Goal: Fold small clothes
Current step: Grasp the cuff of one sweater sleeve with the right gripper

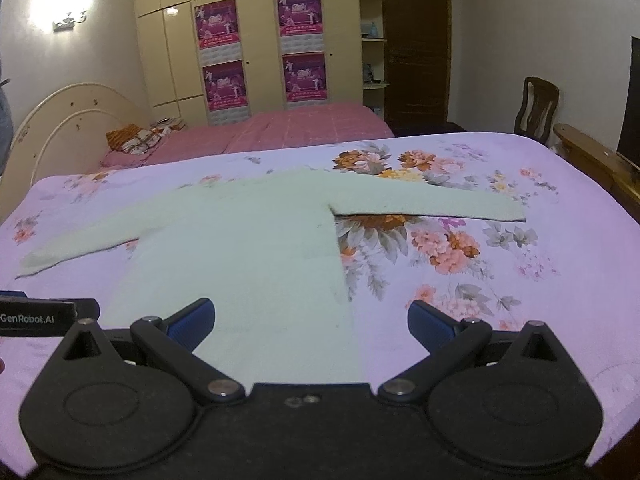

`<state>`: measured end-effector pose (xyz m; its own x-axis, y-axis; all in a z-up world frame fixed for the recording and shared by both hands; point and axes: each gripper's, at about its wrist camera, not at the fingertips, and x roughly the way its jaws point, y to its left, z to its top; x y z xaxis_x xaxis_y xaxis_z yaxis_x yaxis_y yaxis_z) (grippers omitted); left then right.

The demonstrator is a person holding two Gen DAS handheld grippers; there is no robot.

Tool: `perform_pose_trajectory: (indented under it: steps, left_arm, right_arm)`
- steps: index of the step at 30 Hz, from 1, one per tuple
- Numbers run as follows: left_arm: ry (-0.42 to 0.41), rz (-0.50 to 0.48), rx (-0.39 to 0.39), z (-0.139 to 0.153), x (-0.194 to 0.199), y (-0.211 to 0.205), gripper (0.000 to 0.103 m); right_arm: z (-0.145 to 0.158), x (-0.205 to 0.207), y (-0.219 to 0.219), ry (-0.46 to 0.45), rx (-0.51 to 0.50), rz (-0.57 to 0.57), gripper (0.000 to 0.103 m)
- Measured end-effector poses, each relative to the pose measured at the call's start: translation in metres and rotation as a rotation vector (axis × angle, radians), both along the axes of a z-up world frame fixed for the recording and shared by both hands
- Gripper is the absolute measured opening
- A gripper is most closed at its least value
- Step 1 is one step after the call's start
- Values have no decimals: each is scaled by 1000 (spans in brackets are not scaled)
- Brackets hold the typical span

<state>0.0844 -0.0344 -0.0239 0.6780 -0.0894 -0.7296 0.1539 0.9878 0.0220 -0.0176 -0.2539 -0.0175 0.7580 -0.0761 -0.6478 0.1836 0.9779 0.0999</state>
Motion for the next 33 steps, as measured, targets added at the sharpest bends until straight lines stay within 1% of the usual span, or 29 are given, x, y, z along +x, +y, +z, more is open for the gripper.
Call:
perform_pose_trajectory:
  steps: [4, 7, 11, 13, 16, 18, 20, 25, 28, 30, 33]
  left_arm:
    - [11, -7, -15, -10, 33, -13, 103]
    - [13, -10, -12, -18, 56, -24, 103]
    - [7, -16, -7, -26, 86, -42, 103]
    - [4, -17, -9, -29, 102, -51, 103]
    - [2, -13, -10, -36, 126, -63, 103]
    - [7, -16, -8, -41, 142, -71, 103]
    - [13, -21, -6, -48, 157, -81, 103]
    - [24, -28, 18, -67, 192, -106, 103]
    - [33, -23, 17, -78, 209, -118, 103]
    - [45, -16, 20, -85, 220, -124, 103]
    - [47, -9, 28, -95, 235, -133, 103]
  right_arm:
    - [-6, 25, -14, -14, -2, -24, 102]
    - [-10, 44, -26, -16, -10, -43, 102]
    - [-15, 70, -44, -21, -19, -56, 97]
    - [-18, 84, -53, -12, -29, -69, 96]
    - [-24, 104, -67, 3, -47, -84, 91]
    - [-29, 118, -77, 14, -59, -97, 91]
    - [-35, 131, -91, 24, -63, -115, 86]
    - [-53, 158, -135, 54, -49, -184, 80]
    - [-65, 172, -165, 64, -16, -231, 77]
    - [-72, 183, -184, 71, 5, -256, 76]
    - [-82, 198, -204, 83, 7, -286, 76]
